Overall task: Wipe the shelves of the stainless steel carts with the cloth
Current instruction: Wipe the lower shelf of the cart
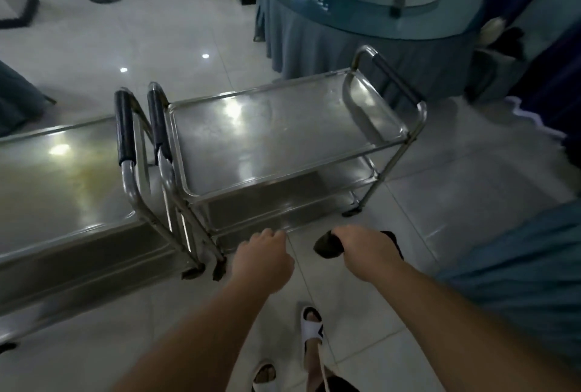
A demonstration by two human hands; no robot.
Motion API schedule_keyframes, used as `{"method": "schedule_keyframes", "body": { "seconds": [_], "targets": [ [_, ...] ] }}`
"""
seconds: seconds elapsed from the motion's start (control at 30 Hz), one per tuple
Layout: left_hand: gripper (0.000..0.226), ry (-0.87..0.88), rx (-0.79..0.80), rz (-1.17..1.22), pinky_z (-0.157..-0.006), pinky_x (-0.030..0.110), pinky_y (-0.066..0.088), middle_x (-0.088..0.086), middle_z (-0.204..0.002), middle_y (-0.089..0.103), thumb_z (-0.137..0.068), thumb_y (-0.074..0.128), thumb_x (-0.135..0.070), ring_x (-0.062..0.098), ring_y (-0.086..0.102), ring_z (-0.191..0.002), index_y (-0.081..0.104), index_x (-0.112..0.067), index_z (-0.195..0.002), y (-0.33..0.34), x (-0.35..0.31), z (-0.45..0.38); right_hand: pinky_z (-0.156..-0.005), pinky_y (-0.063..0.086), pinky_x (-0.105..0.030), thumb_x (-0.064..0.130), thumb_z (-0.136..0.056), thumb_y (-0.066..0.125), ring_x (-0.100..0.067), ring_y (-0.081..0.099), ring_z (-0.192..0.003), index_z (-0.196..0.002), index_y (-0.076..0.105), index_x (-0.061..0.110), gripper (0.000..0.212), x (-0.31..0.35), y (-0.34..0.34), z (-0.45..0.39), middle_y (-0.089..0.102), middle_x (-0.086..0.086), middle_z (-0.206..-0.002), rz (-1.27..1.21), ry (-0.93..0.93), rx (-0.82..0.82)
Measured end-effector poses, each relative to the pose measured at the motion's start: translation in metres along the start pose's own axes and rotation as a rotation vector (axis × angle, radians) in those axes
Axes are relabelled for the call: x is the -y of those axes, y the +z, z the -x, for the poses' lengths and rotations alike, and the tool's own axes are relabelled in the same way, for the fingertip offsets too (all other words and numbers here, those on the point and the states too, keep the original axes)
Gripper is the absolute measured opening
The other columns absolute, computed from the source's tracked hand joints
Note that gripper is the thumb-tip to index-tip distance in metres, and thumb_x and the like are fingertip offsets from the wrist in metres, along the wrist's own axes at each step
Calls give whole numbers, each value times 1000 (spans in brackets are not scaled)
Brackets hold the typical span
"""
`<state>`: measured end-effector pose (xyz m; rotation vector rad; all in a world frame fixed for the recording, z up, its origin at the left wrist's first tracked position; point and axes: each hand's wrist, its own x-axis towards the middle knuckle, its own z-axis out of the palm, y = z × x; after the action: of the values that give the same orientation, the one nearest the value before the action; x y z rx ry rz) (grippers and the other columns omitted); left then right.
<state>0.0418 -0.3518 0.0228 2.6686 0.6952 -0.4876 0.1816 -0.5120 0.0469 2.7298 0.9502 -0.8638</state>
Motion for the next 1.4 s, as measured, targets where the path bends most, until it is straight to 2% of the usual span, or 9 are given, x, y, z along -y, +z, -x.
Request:
{"method": "schedule_keyframes", "body": {
  "seconds": [0.2,0.3,0.37,0.47,0.6,0.77,0.93,1.17,1.4],
  "targets": [
    [49,138,47,-111,-109,48,43,6,-146,53,-102,49,-39,30,52,-135,46,-21,-148,-11,-49,15,-95,54,-46,8,-94,56,-25,64,-106,-125,61,29,38,-41,1,58,66,-2,-122,-125,104,-111],
    [45,198,49,-177,-104,45,43,6,-142,57,-99,47,-36,30,54,-131,51,-22,-141,-16,-89,13,-96,53,-47,15,-99,57,-26,64,-108,-125,61,29,30,-75,-4,76,65,-2,-122,-183,171,-109],
    [46,223,71,-215,-101,45,43,6,-141,57,-99,46,-37,31,55,-131,51,-21,-141,-19,-121,9,-99,51,-46,11,-98,57,-27,63,-112,-131,59,27,36,-105,-7,86,64,-4,-127,-213,197,-99],
    [43,288,90,-272,-98,45,44,7,-139,57,-100,47,-38,32,56,-128,52,-20,-138,-18,-180,-4,-102,51,-43,4,-94,55,-27,62,-115,-136,58,24,47,-161,-10,101,62,-4,-131,-279,200,-105],
    [35,372,68,-305,-88,42,42,6,-130,58,-101,46,-38,30,58,-120,53,-20,-129,-8,-284,-25,-96,52,-37,2,-96,54,-24,63,-109,-124,61,16,32,-258,-12,126,65,-6,-122,-362,227,-167],
    [38,444,61,-325,-86,40,46,5,-132,61,-102,46,-41,27,62,-116,53,-22,-134,14,-410,-40,-95,55,-41,4,-98,54,-26,64,-108,-123,62,14,28,-373,-16,156,64,-7,-121,-414,267,-231],
    [52,470,70,-297,-99,43,51,3,-144,56,-101,47,-43,28,58,-126,46,-25,-150,25,-496,-54,-91,56,-41,7,-95,59,-26,64,-105,-123,61,18,31,-461,-20,170,64,-6,-118,-422,333,-213],
    [50,497,85,-289,-95,42,52,2,-139,57,-101,46,-45,26,59,-121,48,-25,-147,25,-557,-109,-91,56,-42,6,-94,54,-26,64,-104,-124,59,18,32,-531,-26,134,65,-6,-118,-449,359,-175],
    [50,518,90,-258,-96,41,48,3,-140,57,-102,47,-46,26,58,-123,48,-26,-148,15,-601,-227,-72,46,-36,7,-95,53,-21,57,-89,-121,58,21,30,-587,-74,29,60,-2,-106,-377,384,-181]
  ]
}}
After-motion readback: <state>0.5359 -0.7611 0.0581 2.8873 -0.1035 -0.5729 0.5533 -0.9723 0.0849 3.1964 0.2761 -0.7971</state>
